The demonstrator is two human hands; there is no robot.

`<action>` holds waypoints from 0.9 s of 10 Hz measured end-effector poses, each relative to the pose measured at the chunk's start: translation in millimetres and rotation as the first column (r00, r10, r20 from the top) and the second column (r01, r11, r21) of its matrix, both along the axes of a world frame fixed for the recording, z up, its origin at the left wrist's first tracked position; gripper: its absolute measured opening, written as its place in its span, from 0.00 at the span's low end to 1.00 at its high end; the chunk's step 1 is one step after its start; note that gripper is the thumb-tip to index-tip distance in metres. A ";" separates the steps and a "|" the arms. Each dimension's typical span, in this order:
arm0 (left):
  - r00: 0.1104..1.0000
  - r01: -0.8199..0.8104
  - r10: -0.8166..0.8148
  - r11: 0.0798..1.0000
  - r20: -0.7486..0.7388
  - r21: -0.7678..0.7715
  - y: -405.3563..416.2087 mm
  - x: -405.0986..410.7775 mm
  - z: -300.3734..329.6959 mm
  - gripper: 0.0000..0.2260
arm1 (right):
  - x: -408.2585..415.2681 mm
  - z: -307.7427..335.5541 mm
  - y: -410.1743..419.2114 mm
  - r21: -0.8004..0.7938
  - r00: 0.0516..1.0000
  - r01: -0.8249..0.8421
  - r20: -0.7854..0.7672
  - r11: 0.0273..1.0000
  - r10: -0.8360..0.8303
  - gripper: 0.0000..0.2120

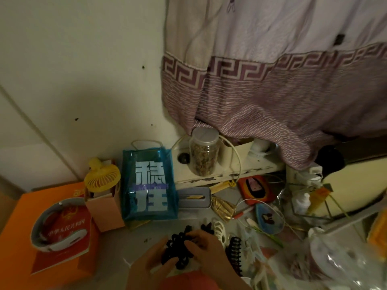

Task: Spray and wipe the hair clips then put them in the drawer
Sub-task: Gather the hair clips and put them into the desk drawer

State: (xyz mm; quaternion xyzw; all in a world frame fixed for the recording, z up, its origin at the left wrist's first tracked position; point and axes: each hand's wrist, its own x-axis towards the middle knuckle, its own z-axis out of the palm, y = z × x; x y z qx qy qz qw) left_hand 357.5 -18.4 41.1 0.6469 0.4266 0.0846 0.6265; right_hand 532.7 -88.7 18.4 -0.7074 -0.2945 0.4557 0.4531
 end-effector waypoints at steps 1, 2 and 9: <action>0.999 0.040 -0.037 0.995 -0.036 0.096 2.6 4.0 -1.1 0.16 | 2.0 -1.9 2.0 0.003 1.000 -0.006 -0.012 1.000 0.006 0.07; 0.984 -0.166 0.173 0.978 -0.048 0.130 4.8 14.1 -8.2 0.13 | 3.9 -5.9 6.6 0.001 1.000 -0.029 -0.012 1.000 0.029 0.09; 0.905 -0.425 0.425 0.905 -0.036 0.009 54.0 -7.5 -62.5 0.18 | 24.9 -80.5 65.5 -0.212 0.860 -0.240 0.407 0.947 0.309 0.30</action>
